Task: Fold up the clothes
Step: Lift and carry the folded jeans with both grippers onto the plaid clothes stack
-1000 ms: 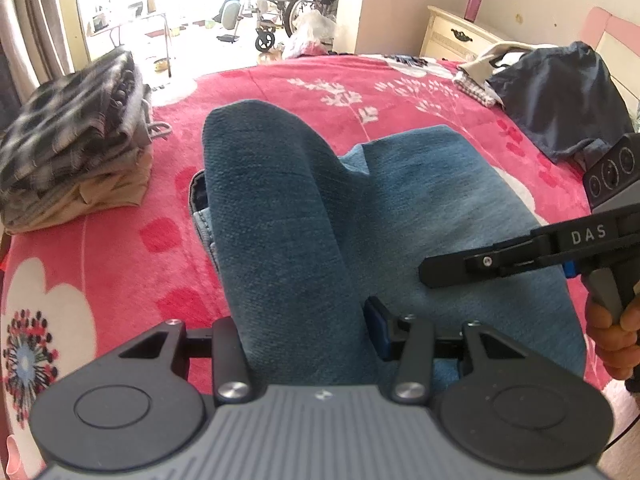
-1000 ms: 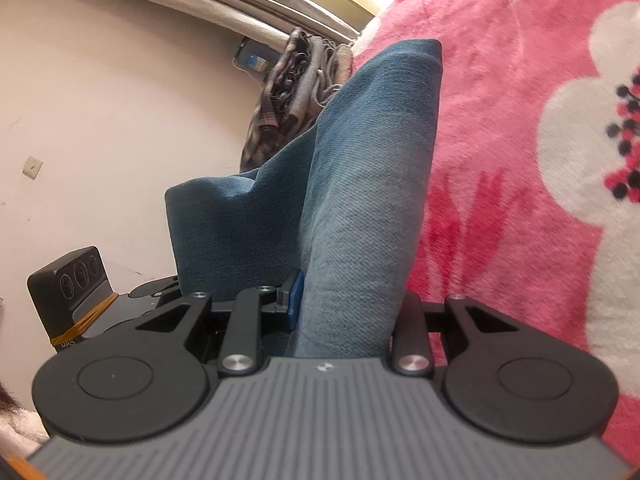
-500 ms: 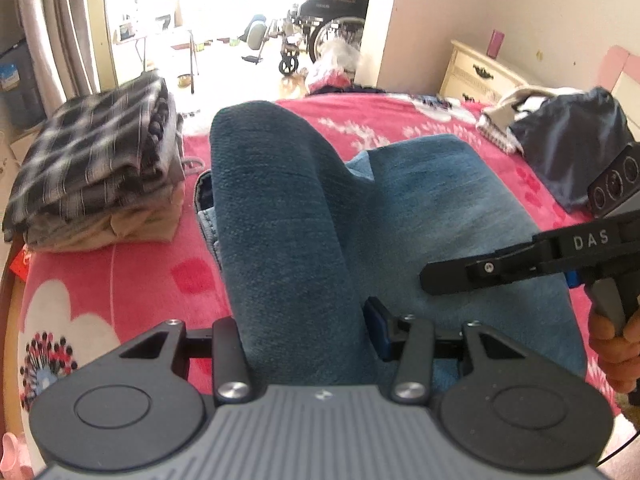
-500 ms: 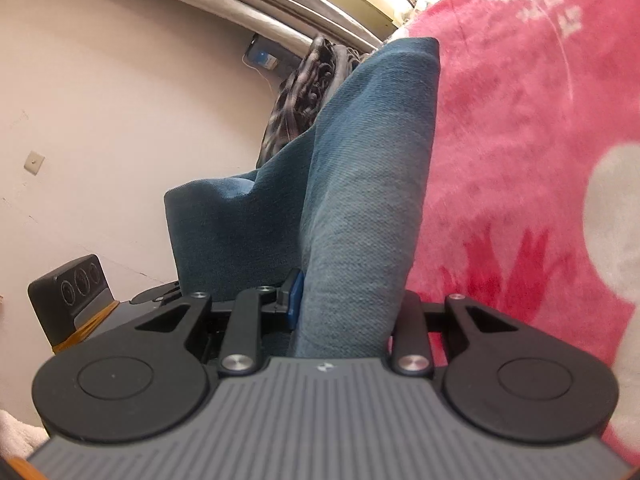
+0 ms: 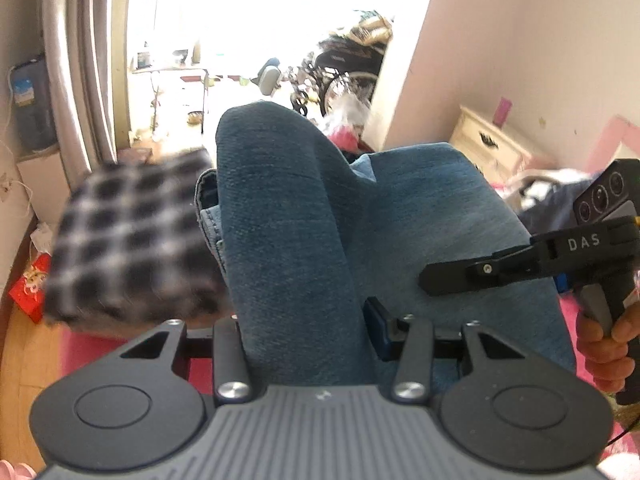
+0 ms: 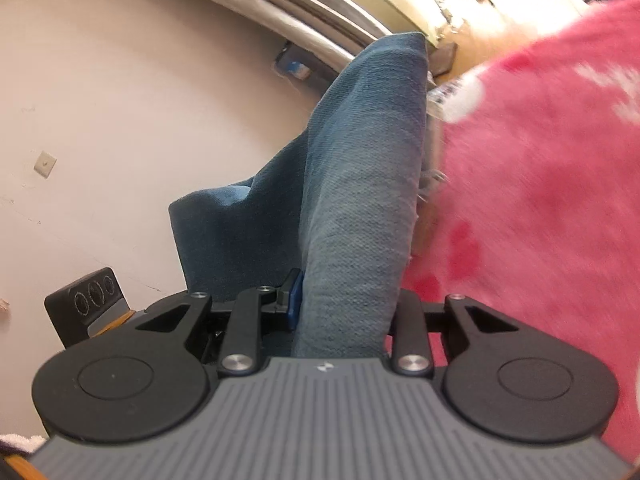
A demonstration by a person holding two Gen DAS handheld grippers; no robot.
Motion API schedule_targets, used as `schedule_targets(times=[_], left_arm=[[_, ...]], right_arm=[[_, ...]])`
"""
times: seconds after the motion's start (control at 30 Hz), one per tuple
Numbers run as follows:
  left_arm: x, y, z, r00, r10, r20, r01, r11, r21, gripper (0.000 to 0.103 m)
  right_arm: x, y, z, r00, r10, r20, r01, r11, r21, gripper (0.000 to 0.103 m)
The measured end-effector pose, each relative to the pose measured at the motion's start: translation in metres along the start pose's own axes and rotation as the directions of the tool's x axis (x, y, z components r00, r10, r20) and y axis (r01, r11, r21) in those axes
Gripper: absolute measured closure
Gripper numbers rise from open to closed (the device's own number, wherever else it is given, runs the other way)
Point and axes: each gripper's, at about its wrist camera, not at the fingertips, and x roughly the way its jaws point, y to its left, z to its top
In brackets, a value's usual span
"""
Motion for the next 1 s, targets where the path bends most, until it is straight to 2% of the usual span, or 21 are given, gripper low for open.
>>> schedule_targets(times=[0.1, 0.2, 0.37, 0.53, 0.7, 1.0], left_arm=[[-0.015, 0.030, 0.029, 0.999, 0.016, 0.034, -0.016, 1.000, -0.014, 0.056], [-0.025, 0.065, 0.057, 0.997, 0.040, 0.065, -0.038, 0.999, -0.030, 0.056], [-0.022, 0.122, 0.087, 0.996, 0.086, 0.037, -0.083, 0.994, -0.074, 0.056], [-0.009, 0.175, 0.092, 0.995, 0.093, 0.037, -0.086, 0.984, -0.156, 0.056], [0.006, 0.214, 0.088, 0.996, 0.083, 0.018, -0.078, 0.980, -0.181, 0.056], [0.041, 0.266, 0.090, 0.999, 0.053, -0.002, -0.051, 0.958, -0.284, 0.056]], right_arm=[[0.022, 0.028, 0.031, 1.000, 0.016, -0.015, -0.017, 0.999, -0.032, 0.077], [0.054, 0.049, 0.062, 0.998, 0.068, -0.018, -0.068, 0.997, -0.036, 0.077], [0.119, 0.068, 0.094, 0.991, 0.130, -0.024, -0.130, 0.991, -0.028, 0.077], [0.170, 0.069, 0.106, 0.989, 0.143, -0.040, -0.142, 0.990, 0.011, 0.077], [0.211, 0.057, 0.116, 0.985, 0.163, -0.048, -0.158, 0.983, 0.090, 0.077], [0.256, 0.021, 0.121, 0.977, 0.205, -0.056, -0.188, 0.956, 0.224, 0.077]])
